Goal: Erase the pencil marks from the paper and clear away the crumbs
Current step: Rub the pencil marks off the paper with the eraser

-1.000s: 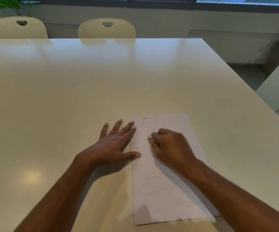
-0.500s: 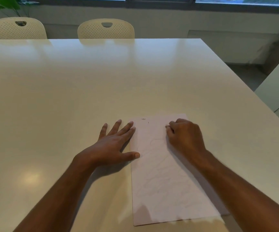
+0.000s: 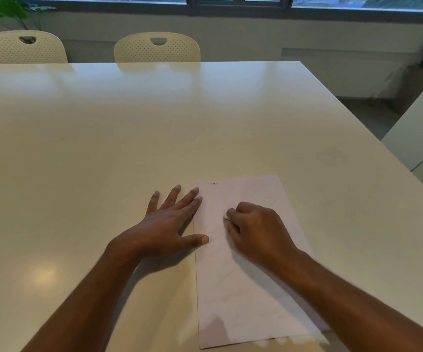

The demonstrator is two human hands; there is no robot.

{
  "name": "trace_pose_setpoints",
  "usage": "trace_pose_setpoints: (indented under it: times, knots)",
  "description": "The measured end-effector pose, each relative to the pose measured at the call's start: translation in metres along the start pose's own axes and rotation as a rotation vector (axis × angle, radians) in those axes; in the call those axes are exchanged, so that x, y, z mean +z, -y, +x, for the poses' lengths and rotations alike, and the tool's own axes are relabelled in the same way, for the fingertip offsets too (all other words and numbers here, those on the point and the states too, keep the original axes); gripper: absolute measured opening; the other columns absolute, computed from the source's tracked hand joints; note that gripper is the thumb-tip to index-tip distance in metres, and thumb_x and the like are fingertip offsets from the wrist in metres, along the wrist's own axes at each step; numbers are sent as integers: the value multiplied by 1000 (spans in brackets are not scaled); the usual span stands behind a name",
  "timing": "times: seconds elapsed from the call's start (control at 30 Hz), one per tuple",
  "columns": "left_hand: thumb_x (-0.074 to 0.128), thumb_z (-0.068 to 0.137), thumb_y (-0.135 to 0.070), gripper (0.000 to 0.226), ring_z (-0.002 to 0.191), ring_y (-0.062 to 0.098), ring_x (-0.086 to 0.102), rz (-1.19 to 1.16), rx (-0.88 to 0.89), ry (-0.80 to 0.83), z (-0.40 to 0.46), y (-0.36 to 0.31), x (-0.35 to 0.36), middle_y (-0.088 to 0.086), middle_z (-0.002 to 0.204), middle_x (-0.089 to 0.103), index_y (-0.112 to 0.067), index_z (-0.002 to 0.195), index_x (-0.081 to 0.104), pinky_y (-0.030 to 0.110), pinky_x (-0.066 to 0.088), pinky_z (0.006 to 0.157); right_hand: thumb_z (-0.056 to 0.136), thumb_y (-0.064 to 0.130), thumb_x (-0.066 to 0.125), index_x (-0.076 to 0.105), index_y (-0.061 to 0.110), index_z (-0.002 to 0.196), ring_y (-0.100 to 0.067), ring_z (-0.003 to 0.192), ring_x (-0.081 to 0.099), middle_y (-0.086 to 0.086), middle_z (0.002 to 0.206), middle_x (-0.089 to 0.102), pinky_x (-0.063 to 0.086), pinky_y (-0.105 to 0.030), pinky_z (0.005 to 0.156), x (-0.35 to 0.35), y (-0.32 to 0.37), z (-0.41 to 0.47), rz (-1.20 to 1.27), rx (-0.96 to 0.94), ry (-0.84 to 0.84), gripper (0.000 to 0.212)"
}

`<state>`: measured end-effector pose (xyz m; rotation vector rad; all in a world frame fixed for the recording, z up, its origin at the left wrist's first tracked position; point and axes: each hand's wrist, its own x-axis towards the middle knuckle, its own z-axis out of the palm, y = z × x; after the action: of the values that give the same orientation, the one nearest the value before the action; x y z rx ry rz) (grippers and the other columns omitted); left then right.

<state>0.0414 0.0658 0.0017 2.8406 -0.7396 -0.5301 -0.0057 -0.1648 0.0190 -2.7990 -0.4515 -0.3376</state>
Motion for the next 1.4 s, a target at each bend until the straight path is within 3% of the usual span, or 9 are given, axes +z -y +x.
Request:
trace_pose_setpoints:
  times: [0.17, 0.37, 0.5, 0.6, 0.7, 0.87, 1.03, 1.2, 1.4]
  knots:
    - [15, 68, -97, 112, 140, 5, -40, -14, 4, 0, -1, -1, -2, -26, 156, -31, -36, 157, -11, 51, -21, 118, 88, 28, 58, 67, 14, 72, -28, 66, 63, -1, 70, 59, 44, -29, 57, -7, -50, 29, -113, 261, -123, 23]
    - [35, 86, -81, 97, 142, 7, -39, -3, -12, -13, -3, -5, -4, -24, 157, -29, -34, 158, -10, 50, -21, 118, 91, 28, 56, 69, 16, 73, -21, 57, 57, 4, 66, 56, 49, -31, 53, 0, -4, 9, 22, 18, 33, 25]
    - [35, 86, -81, 96, 141, 7, -39, -7, -1, -18, -3, -4, -3, -24, 157, -29, -34, 158, -9, 51, -21, 118, 87, 27, 58, 68, 15, 71, -27, 66, 63, -1, 70, 59, 39, -27, 57, -7, -51, 40, -108, 264, -114, 22]
    - [35, 86, -82, 96, 140, 4, -41, -4, -3, -19, -2, -4, -3, -25, 156, -30, -35, 157, -10, 50, -22, 118, 82, 20, 61, 65, 12, 67, -29, 60, 61, -1, 66, 57, 46, -28, 53, 2, -27, 37, -69, 136, -88, 17]
    - [36, 86, -81, 96, 138, 3, -42, -12, -6, -11, -2, -4, -2, -25, 156, -32, -35, 157, -11, 50, -22, 118, 92, 28, 53, 70, 15, 77, -22, 59, 59, 2, 70, 59, 49, -31, 55, 9, -3, 28, 21, -26, 22, 27]
    - [34, 86, -82, 96, 138, 3, -43, -15, -1, -17, -3, -3, -3, -26, 155, -32, -36, 157, -11, 50, -22, 118, 88, 26, 57, 71, 15, 74, -29, 67, 65, -3, 72, 63, 45, -29, 58, -2, -43, 55, -100, 239, -101, 23]
    - [35, 86, -81, 96, 137, 4, -44, 2, -14, 0, -2, -5, -4, -26, 154, -34, -36, 156, -13, 50, -23, 117, 89, 24, 56, 68, 16, 72, -24, 56, 59, 1, 66, 57, 49, -31, 52, 6, 5, 23, 9, -9, 25, 22]
    - [33, 87, -81, 95, 138, 4, -44, 6, -13, -1, -4, -6, -5, -26, 154, -34, -36, 156, -14, 49, -23, 117, 84, 24, 60, 68, 15, 68, -25, 60, 62, 1, 66, 58, 41, -27, 53, 0, -50, 44, -89, 236, -128, 20]
    - [33, 86, -81, 96, 138, 3, -43, 10, -15, -4, -3, -6, -5, -26, 154, -34, -35, 156, -13, 50, -22, 118, 81, 20, 67, 58, 17, 61, -23, 48, 54, 3, 60, 51, 40, -26, 44, 3, -4, 10, -5, 9, -11, 22]
